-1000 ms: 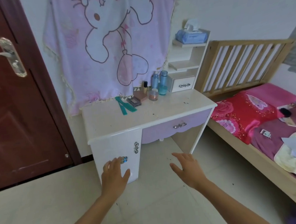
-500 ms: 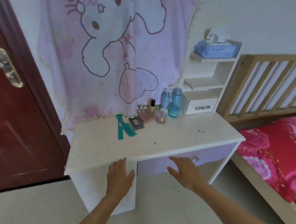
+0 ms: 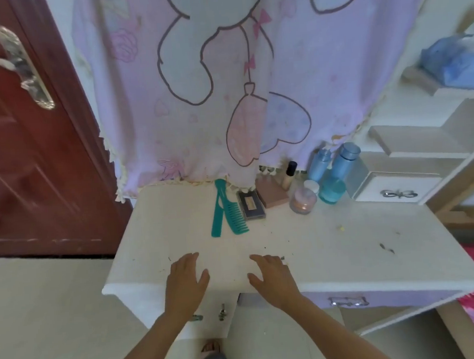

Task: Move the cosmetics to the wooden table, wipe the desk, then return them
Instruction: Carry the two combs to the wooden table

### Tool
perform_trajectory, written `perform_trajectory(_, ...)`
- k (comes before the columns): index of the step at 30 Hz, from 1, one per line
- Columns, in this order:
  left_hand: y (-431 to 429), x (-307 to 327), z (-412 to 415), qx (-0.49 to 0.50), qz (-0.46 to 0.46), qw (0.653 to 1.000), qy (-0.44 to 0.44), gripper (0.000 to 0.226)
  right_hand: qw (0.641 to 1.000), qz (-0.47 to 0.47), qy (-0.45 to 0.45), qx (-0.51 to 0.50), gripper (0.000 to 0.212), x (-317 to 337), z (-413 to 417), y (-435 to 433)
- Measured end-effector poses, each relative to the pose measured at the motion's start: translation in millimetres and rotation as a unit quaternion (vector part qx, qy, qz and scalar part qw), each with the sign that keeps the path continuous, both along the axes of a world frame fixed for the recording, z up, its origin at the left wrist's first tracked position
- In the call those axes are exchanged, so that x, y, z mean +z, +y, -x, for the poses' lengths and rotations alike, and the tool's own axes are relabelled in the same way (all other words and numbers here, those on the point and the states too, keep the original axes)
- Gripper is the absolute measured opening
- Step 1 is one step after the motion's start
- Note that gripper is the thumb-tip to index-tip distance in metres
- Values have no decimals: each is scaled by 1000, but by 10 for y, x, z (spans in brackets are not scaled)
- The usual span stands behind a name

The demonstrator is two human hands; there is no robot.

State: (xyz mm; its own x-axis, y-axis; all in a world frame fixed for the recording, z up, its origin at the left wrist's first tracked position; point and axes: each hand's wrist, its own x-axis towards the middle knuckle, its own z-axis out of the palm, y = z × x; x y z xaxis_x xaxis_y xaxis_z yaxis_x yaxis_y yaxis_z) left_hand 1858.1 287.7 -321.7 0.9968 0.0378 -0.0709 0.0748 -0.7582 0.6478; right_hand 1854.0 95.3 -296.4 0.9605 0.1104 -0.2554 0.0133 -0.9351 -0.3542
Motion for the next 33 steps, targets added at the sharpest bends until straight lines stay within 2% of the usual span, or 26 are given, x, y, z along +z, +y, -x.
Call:
perform_trajectory(4, -126, -79, -588, -5, 1, 1000, 8, 46, 999, 3, 9, -42, 46, -21, -503, 67)
perform_trajectory(10, -202, -221, -1226, -72, -50, 996, 19, 39, 996, -5, 21, -85, 44, -147, -1018, 286)
perform_trajectory(14, -185, -358, -1347, -98, -130, 987, -2, 40, 991, 11, 19, -132, 42, -323, -1144, 323)
perform_trajectory(18, -196, -389, -1363, -98, -166, 981, -36, 39, 987, 29, -17, -157, 41, -420, -1245, 414)
perform_trajectory(23, -197, -388, -1398, -90, -183, 977, -57, 42, 987, 62, -40, -146, 57, -535, -1326, 486)
perform_trajectory(25, -207, -371, -1426, -85, -189, 977, -50, 41, 987, 58, -50, -140, 56, -539, -1356, 478)
perform_trajectory(30, -382, -234, -1439, -75, -206, 975, 34, 46, 989, 38, -47, -137, 53, -491, -1394, 444)
perform_trajectory(33, -476, -211, -1498, -17, -223, 972, 68, 44, 985, -6, 6, -170, 54, -452, -1434, 402)
